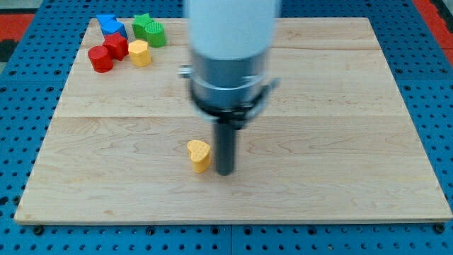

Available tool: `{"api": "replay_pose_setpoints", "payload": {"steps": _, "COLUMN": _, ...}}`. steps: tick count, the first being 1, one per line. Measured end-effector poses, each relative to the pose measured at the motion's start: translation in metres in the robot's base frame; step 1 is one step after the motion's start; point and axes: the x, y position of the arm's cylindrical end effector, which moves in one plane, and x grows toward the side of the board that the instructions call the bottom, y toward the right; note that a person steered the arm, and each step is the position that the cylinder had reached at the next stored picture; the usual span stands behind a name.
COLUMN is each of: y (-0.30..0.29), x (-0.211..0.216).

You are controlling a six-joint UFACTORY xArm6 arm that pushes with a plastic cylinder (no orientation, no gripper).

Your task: Push yellow heart up a bit

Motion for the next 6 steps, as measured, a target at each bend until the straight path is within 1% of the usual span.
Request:
{"api": "replay_pose_setpoints", "payload": {"steps": 1, "y": -0.072, "x": -0.060}}
{"api": "replay_pose_setpoints", "payload": {"steps": 2, "y": -0.099, "x": -0.068}}
{"api": "replay_pose_setpoints", "payload": {"steps": 3, "y": -0.051, "x": -0.033}}
{"api": "replay_pose_setpoints", "payload": {"steps": 4, "y": -0.115, "x": -0.051}}
{"api": "replay_pose_setpoints", "payload": {"steps": 5, "y": -0.172, "x": -0.055}}
{"api": "replay_pose_setpoints", "payload": {"steps": 6, "y": -0.208, "x": -0.067}}
